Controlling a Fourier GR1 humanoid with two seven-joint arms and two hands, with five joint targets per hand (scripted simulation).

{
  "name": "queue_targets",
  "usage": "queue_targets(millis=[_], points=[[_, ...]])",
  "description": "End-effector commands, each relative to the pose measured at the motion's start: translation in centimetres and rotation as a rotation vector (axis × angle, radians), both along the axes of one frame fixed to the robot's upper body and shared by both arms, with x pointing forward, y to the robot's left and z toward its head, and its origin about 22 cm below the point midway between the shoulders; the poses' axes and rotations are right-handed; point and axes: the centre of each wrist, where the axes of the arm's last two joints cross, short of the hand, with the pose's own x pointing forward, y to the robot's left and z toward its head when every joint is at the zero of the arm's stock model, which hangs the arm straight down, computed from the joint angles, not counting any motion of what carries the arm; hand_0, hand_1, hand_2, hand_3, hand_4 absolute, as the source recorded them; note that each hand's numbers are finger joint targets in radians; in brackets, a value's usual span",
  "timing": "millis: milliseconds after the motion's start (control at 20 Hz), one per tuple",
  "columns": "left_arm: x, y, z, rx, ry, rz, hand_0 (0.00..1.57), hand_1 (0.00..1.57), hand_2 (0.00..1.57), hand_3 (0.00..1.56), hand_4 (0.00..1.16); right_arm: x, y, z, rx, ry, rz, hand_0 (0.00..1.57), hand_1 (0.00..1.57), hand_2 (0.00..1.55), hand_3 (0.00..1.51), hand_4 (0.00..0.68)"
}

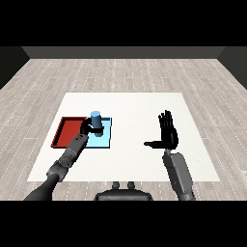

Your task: Pick the blue can and put it in the blue box

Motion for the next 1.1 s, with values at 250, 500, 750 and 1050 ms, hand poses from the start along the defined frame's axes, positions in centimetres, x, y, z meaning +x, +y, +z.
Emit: queue_targets(millis=[250, 500, 750, 1050], points=[[-1.6, -1.1, -3.2, -0.04, 0.158, 0.123, 1.15, 1.15, 1.14, 1.06, 0.89, 0.5, -1.4, -1.2, 0.007, 0.043, -0.036, 0.0, 0.0, 0.0, 0.0, 0.0], [-1.7, -0.5, -3.2, -0.049, 0.296, 0.118, 0.0, 0.0, 0.2, 0.0, 0.61, -0.4, -1.1, -1.1, 0.048, 0.017, -0.023, 0.0, 0.0, 0.0, 0.0, 0.0], [-2.8, -1.4, -4.6, 0.054, 0.22, 0.201, 0.0, 0.0, 0.0, 0.0, 0.0, -0.6, -2.5, -1.8, 0.032, -0.015, -0.014, 0.0, 0.0, 0.0, 0.0, 0.0], [-2.1, -1.2, -3.7, -0.003, 0.073, 0.261, 0.0, 0.0, 0.0, 0.0, 0.0, -0.2, -2.8, -0.9, 0.005, -0.009, -0.008, 0.0, 0.0, 0.0, 0.0, 0.0]])
